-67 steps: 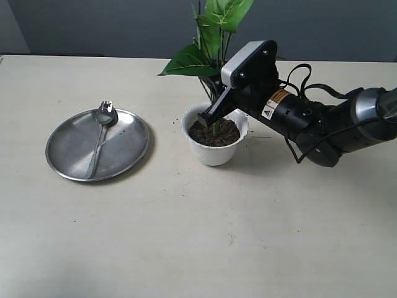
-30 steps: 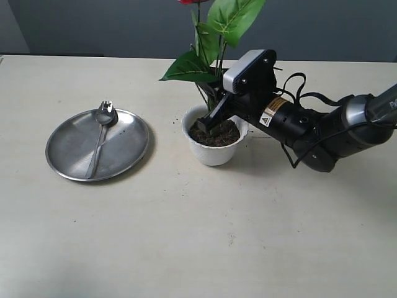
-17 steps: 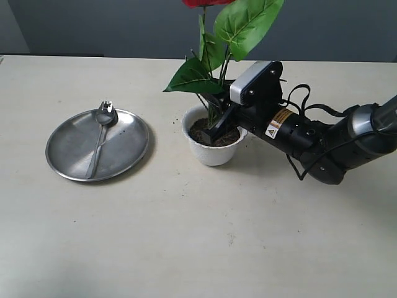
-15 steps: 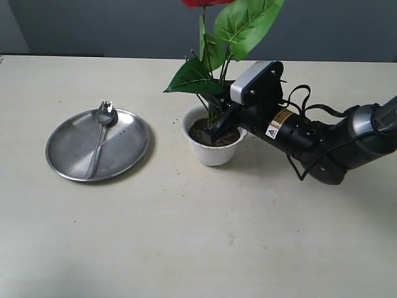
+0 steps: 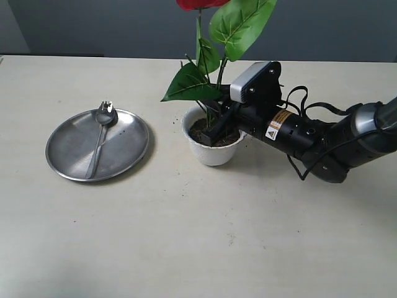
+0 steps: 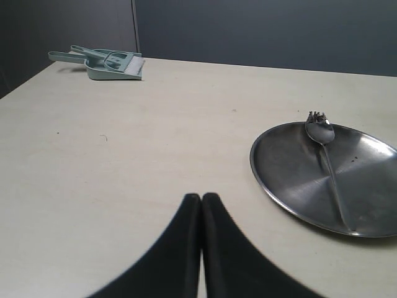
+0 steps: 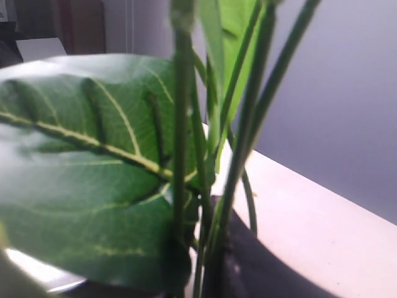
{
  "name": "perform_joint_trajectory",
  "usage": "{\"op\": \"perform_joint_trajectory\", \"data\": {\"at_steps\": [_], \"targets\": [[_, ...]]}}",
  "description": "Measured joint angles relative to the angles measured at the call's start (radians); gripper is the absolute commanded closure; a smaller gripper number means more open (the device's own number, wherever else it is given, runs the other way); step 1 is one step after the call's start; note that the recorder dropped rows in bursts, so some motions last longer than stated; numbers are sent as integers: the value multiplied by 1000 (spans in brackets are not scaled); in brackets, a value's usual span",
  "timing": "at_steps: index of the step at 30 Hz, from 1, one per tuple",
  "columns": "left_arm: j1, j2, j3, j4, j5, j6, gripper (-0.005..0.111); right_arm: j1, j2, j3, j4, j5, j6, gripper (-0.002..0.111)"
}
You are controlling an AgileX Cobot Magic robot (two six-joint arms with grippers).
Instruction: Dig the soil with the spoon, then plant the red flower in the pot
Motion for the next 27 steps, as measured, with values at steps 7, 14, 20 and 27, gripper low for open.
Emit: {"op": "perform_joint_trajectory", "data": {"at_steps": [7, 14, 20, 27], "targets": [[0, 0, 0, 0, 0, 0, 106, 0, -2, 0, 0, 12, 1, 109], [0, 0, 0, 0, 0, 0, 106, 0, -5, 0, 0, 27, 3, 109], [0, 0, 0, 0, 0, 0, 106, 0, -7, 0, 0, 36, 3, 109], [0, 0, 0, 0, 0, 0, 106, 0, -7, 0, 0, 36, 3, 109]]}}
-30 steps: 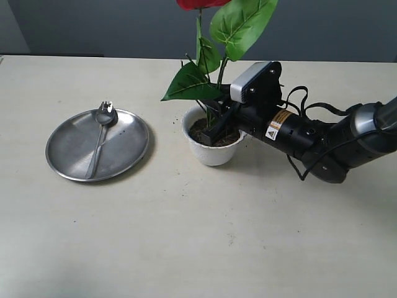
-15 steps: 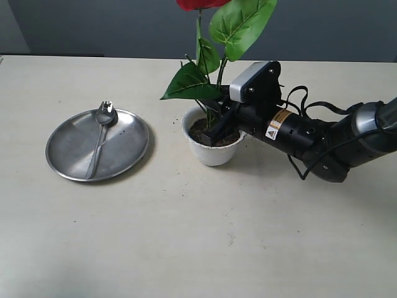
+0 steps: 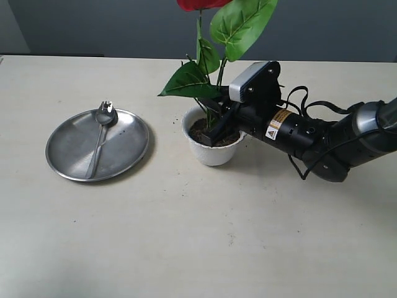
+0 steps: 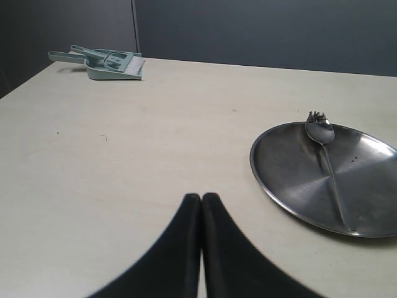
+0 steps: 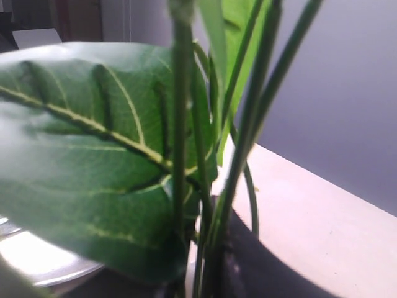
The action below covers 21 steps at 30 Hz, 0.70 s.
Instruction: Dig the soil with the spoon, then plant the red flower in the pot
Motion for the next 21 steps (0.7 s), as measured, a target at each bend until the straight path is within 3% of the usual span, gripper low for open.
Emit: {"op": "perform_joint_trajectory", "data": {"at_steps": [21], "targets": [[0, 0, 0, 0, 0, 0, 106, 0, 0, 0, -10, 2, 2, 109]]}}
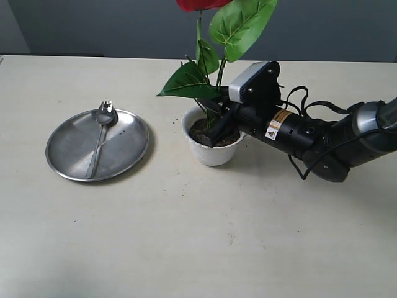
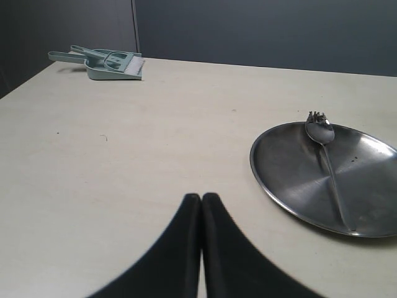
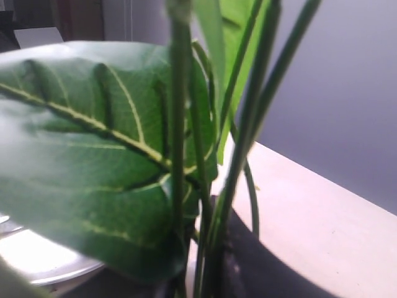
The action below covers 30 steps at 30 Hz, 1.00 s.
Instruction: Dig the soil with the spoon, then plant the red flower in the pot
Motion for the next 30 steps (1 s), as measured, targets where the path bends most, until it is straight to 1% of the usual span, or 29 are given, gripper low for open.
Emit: {"op": "perform_joint_trajectory", "data": {"at_steps": [8, 21, 23, 25, 27, 29, 30], "targets": [[0, 0, 0, 0, 0, 0, 106, 0, -4, 0, -11, 35, 2, 109], [0, 0, 0, 0, 0, 0, 106, 0, -4, 0, -15, 18, 2, 109], [0, 0, 0, 0, 0, 0, 106, 0, -4, 0, -11, 18, 2, 103], [0, 0, 0, 0, 0, 0, 106, 0, -4, 0, 1, 18, 2, 92], [0, 0, 0, 0, 0, 0, 106, 0, -4, 0, 8, 20, 4, 78], [0, 0, 0, 0, 0, 0, 106, 0, -2, 0, 10, 35, 6, 71], [0, 0, 0, 0, 0, 0, 106, 0, 0, 3, 10, 41, 6, 70]]}}
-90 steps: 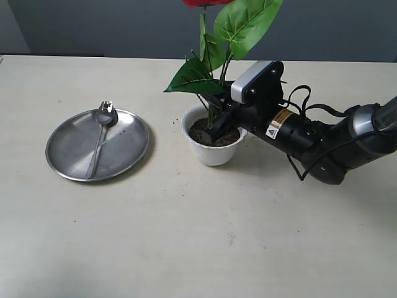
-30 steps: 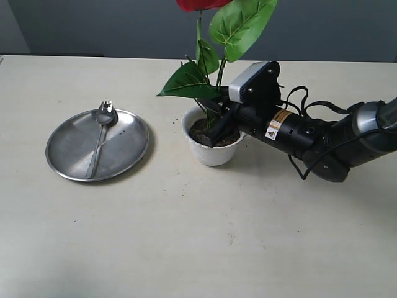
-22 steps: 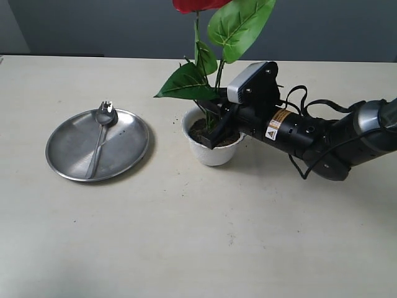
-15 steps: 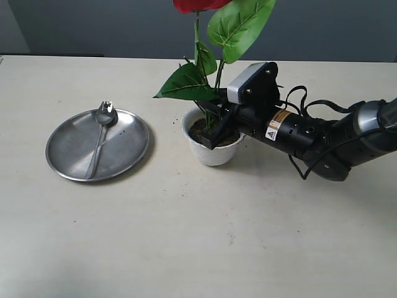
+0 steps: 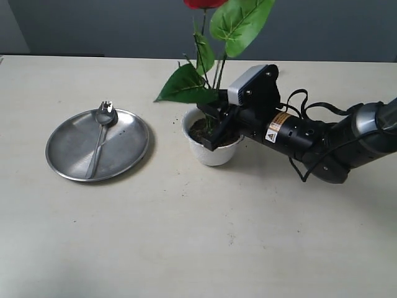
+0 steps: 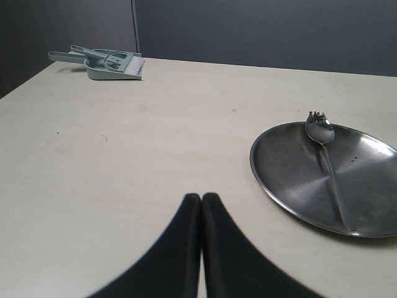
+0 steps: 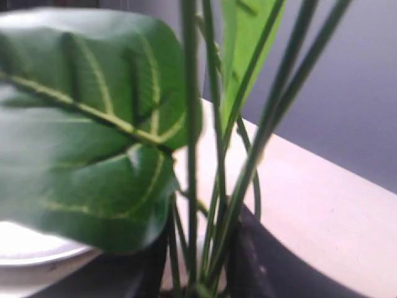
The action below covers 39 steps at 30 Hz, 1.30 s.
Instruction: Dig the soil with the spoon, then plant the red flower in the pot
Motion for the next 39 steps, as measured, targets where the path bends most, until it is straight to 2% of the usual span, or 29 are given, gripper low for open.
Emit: {"op": "perform_joint_trajectory", "data": {"at_steps": [6, 39], "targets": [[0, 0, 0, 0, 0, 0, 106, 0, 21, 6, -5, 70, 7, 70], [0, 0, 0, 0, 0, 0, 106, 0, -82, 14, -3, 127, 10, 70]]}}
